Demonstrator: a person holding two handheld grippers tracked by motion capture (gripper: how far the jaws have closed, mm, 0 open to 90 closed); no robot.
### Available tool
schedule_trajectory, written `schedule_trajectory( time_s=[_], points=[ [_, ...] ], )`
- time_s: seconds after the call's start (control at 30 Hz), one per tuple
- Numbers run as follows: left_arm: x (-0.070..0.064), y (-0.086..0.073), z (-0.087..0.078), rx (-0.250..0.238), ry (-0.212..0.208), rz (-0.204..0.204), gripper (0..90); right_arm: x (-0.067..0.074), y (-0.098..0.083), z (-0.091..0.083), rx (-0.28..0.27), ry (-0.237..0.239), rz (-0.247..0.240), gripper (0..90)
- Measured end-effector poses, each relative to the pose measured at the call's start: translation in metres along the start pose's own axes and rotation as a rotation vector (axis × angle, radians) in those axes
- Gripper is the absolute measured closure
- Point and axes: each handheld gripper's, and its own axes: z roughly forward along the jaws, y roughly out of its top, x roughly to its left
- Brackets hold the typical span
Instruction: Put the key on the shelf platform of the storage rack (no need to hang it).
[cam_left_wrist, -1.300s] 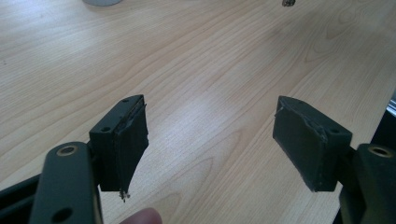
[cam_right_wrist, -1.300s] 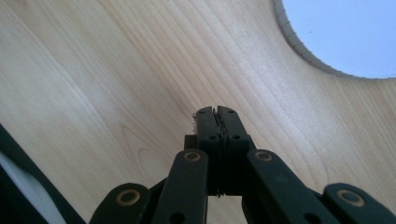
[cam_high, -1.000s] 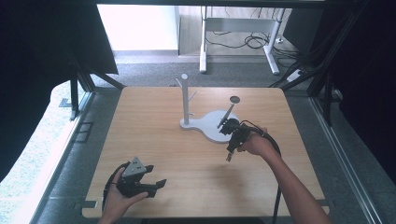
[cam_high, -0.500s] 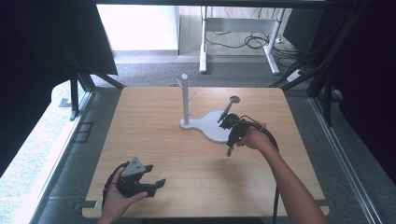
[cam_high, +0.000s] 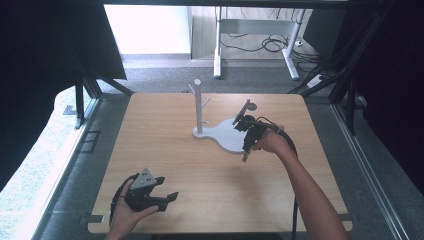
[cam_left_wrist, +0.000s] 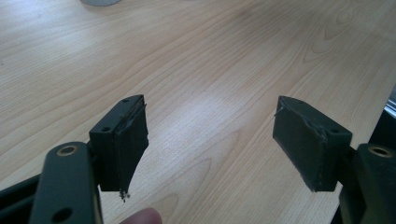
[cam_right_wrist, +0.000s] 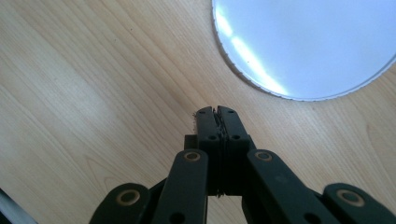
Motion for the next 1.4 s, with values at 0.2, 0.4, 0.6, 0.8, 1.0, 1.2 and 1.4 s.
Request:
schedule_trajectory(
  time_s=[0.2, 0.4, 0.6, 0.8, 1.0, 1.2, 1.4],
  points=[
    [-0.001, 0.001, -0.001, -0.011, 0.0, 0.002, 26.7, -0.003, 0.006, -0.004, 0.002, -0.002, 0.007, 89.5],
    [-0.001, 0.001, -0.002, -0.013, 0.0, 0.004, 26.7, -0.009, 0.012, -0.005, -0.001, -0.004, 0.013, 89.5],
    [-0.001, 0.001, -0.002, -0.013, 0.0, 0.001, 26.7, -0.018, 0.018, -0.002, -0.003, -0.002, 0.03, 89.5],
    [0.0, 0.001, -0.003, -0.016, 0.001, 0.003, 26.7, -0.021, 0.024, 0.006, 0.015, -0.005, 0.041, 89.4],
    [0.0, 0.001, -0.002, -0.012, 0.0, 0.006, 26.7, -0.027, 0.029, 0.01, 0.012, 0.0, 0.044, 89.4],
    [-0.001, 0.001, -0.001, -0.009, -0.004, 0.009, 26.7, -0.033, 0.032, 0.012, 0.003, 0.0, 0.059, 89.4],
    [-0.002, 0.001, 0.001, -0.006, -0.008, 0.011, 26.7, -0.036, 0.036, 0.016, 0.009, 0.009, 0.064, 89.4]
  ],
)
